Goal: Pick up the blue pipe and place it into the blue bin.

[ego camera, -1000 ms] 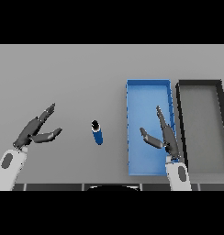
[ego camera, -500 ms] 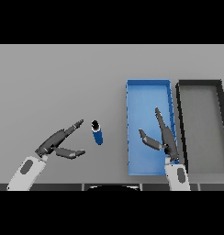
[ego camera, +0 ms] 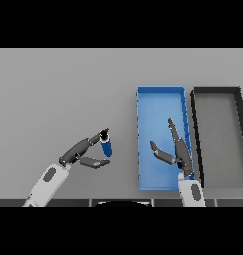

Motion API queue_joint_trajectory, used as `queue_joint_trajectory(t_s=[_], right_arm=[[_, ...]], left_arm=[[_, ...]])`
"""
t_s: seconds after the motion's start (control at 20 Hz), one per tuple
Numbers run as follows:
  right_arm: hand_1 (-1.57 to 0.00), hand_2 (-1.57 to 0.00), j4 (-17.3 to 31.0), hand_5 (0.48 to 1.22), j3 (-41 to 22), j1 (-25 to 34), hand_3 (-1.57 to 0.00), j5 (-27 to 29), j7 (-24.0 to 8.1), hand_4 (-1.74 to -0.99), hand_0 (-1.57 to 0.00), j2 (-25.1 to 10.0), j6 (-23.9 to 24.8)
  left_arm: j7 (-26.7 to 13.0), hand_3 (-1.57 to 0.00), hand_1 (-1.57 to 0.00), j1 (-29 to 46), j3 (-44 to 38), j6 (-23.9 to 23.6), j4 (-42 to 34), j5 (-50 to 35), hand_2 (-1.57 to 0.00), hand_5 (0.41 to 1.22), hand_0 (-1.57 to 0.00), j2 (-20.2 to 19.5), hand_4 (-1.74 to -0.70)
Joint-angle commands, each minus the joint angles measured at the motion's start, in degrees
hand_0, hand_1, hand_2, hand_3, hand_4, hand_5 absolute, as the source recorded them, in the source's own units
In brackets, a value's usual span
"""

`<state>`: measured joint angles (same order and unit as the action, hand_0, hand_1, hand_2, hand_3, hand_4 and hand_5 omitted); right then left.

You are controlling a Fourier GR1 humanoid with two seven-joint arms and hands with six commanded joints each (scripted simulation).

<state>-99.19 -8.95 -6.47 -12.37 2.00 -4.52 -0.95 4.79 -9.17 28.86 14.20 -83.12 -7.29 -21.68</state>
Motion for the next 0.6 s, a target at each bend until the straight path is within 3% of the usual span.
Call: queue_joint_trajectory(t_s=[0.0, 0.15, 0.35, 0.45, 0.55], right_arm=[[0.00, 0.00, -0.52, 0.608, 0.30, -0.49, 0.00, 0.41, -0.26, -1.208, 0.00, -0.34, -0.23], [0.00, 0.00, -0.34, 0.605, 0.68, -0.45, 0.00, 0.90, -0.64, -1.201, 0.00, -0.52, -0.41], [0.00, 0.00, 0.67, 0.606, 1.63, 0.49, 0.00, 1.77, -1.02, -1.206, 0.00, -1.01, -0.76], [0.00, 0.00, 0.29, 0.603, 1.27, 0.19, 0.00, 1.22, -0.51, -1.196, 0.00, -0.88, -0.49], [0.00, 0.00, 0.45, 0.605, 1.37, 0.32, 0.00, 1.80, -1.09, -1.198, 0.00, -0.76, -0.86]], left_arm=[[-0.28, 0.00, 0.00, -0.70, 0.67, -0.24, 1.09, 0.85, 0.00, 0.464, 0.00, 1.17, -1.17], [0.70, 0.00, 0.00, -2.27, 1.91, -1.12, 3.82, 3.81, 0.00, 0.462, 0.00, 2.80, -1.13], [3.42, 0.00, 0.00, -3.97, 1.25, -0.25, 6.64, 1.63, 0.00, 0.533, 0.00, 6.55, -1.21], [3.33, -0.04, -0.04, -4.62, 0.51, -0.63, 7.63, 0.64, -0.11, 0.585, 0.00, 7.76, -1.27], [2.42, -0.22, -0.26, -4.66, 0.44, -1.55, 7.77, 0.51, -0.36, 0.651, -0.10, 8.83, -1.32]])
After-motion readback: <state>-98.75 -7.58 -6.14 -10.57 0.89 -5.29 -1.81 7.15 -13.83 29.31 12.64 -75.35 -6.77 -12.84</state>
